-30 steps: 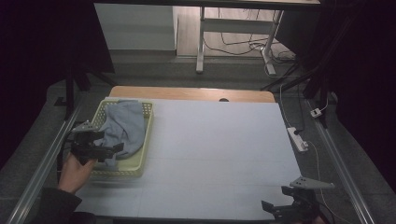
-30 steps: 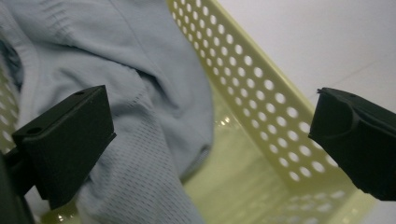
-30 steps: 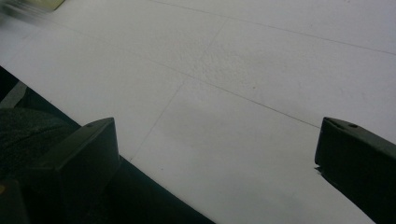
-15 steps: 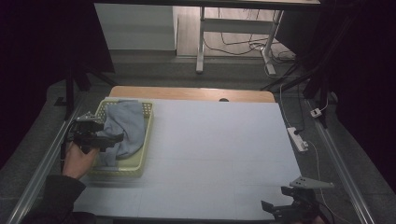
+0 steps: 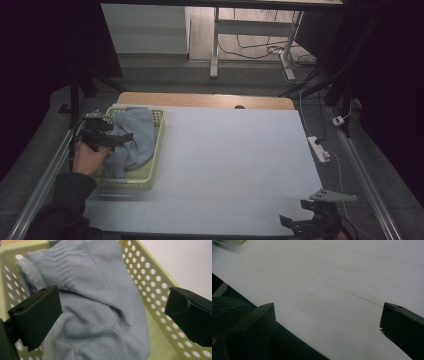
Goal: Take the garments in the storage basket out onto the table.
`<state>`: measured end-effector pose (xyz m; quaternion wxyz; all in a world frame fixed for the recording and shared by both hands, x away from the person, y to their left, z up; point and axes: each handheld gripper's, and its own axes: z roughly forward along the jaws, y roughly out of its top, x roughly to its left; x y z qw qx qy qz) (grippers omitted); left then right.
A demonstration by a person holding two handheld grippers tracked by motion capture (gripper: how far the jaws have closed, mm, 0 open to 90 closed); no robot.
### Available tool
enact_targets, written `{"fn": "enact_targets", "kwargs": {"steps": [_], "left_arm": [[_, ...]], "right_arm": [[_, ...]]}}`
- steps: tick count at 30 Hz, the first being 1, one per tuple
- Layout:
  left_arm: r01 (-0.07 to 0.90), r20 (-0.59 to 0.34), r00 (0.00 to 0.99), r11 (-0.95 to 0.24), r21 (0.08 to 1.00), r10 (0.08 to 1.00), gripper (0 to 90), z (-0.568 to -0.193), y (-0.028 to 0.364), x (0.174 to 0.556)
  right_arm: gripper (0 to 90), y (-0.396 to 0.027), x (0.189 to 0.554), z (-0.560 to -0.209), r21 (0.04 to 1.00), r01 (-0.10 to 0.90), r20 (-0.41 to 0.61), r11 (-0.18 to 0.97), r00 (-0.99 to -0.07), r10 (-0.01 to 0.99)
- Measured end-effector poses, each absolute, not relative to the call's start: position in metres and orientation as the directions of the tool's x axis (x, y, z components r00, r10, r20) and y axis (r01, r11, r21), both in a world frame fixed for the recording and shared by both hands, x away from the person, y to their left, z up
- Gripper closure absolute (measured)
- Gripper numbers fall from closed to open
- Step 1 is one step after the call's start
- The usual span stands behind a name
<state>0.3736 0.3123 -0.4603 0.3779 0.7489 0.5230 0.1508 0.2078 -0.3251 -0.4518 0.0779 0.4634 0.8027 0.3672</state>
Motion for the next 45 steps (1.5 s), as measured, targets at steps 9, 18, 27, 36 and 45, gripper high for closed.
{"fn": "enact_targets", "kwargs": {"steps": [9,18,27,36,45], "left_arm": [[0.693,-0.155,0.380,-0.170,0.701,0.912,0.0,-0.463,0.326,0.396],[0.741,-0.187,0.351,-0.150,0.654,0.918,0.0,-0.470,0.330,0.420],[0.795,-0.202,0.334,-0.160,0.585,0.921,0.0,-0.491,0.315,0.440],[0.834,-0.198,0.336,-0.193,0.517,0.921,0.0,-0.500,0.302,0.443],[0.876,-0.158,0.324,-0.233,0.423,0.933,0.2,-0.516,0.286,0.446]], "right_arm": [[0.1,-0.325,0.208,-0.452,0.658,0.690,0.218,0.301,-0.558,0.801],[0.2,-0.325,0.208,-0.452,0.657,0.691,0.221,0.301,-0.558,0.800],[0.1,-0.326,0.208,-0.452,0.657,0.691,0.223,0.301,-0.559,0.798],[0.2,-0.326,0.208,-0.452,0.657,0.690,0.222,0.304,-0.562,0.797],[0.2,-0.325,0.208,-0.452,0.655,0.690,0.220,0.310,-0.565,0.795]]}}
